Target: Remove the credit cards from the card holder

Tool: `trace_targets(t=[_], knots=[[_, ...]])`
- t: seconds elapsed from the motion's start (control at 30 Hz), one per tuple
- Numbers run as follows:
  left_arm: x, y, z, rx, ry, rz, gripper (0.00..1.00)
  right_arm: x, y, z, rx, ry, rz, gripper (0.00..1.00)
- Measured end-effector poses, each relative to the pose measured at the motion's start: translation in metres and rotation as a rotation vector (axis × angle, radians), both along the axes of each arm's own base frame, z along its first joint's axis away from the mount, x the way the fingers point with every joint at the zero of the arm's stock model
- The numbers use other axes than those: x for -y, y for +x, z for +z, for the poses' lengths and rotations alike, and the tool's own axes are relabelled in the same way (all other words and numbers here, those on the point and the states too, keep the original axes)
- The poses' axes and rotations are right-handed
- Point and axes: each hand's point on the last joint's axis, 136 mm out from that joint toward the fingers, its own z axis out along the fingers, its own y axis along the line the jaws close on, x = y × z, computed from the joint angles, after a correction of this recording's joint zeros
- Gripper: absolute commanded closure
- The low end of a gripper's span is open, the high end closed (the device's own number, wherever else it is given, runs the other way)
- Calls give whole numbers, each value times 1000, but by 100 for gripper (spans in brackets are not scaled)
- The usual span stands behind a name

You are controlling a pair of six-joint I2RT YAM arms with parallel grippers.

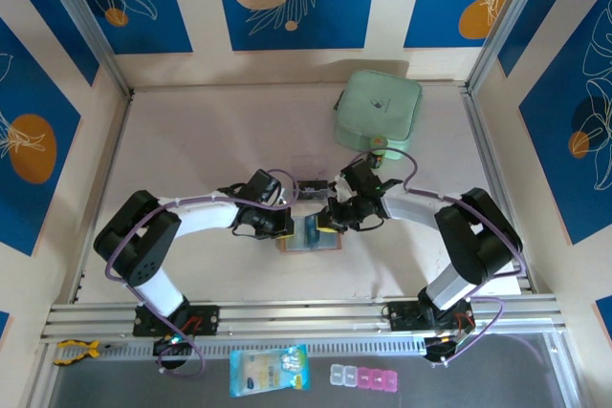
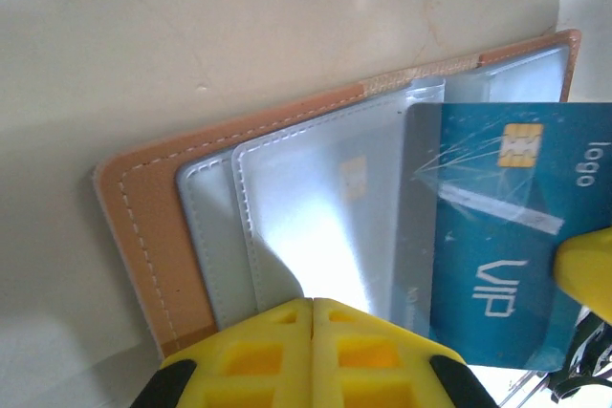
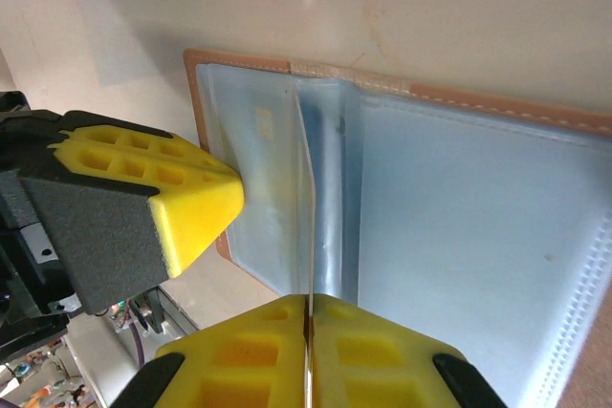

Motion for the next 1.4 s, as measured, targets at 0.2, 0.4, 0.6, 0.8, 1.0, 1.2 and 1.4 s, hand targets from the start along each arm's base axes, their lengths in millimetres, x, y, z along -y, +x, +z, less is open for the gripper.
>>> trace_targets(t=[0.2,0.4,0.6,0.8,1.0,1.2,1.4], knots=[[0,0,0,0,0,0,100,10,-3,7,18,-29,1,92],[0,0,0,0,0,0,100,17,-8,11,29,-60,12,94],[0,0,1,1,1,-2,100,21,-5,21,75,-92,49,95],[0,1,2,1,7,-2,100,26,-2,33,192,-144,158,96],[-2,3,9,30,7,2,98,28,-1,47,362,-195,352,98],[-1,8,25,79,-14,11,97,33,1,58,525,-268,579,100],[-10,7,34,120,-14,29,97,35,17,71,658,-354,761,100]])
